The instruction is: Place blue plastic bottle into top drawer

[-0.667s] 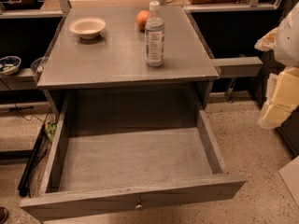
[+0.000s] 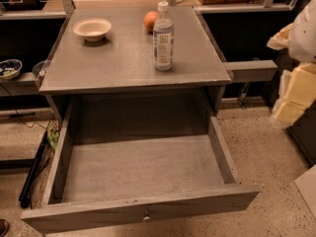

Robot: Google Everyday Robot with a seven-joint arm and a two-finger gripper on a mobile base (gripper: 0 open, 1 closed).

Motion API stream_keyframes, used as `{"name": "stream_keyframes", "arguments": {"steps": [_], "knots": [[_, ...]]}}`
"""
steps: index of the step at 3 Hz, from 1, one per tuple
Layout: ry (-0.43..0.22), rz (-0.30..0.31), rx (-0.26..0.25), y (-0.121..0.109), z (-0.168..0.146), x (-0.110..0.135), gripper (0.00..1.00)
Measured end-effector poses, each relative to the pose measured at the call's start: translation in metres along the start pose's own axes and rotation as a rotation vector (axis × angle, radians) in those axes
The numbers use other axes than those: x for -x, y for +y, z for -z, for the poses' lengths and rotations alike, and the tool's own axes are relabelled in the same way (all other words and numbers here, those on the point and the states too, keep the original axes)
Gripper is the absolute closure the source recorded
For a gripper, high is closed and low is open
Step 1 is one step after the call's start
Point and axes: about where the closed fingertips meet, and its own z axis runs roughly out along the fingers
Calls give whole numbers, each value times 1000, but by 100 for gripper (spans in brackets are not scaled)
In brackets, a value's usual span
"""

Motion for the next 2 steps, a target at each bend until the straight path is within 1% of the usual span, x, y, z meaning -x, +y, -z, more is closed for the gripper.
{"name": "stream_keyframes", "arguments": {"steps": [1,2], "knots": [[-95,-29,40,-26,-6,17,0],[-180,-54,75,-53,-18,40,0]]}}
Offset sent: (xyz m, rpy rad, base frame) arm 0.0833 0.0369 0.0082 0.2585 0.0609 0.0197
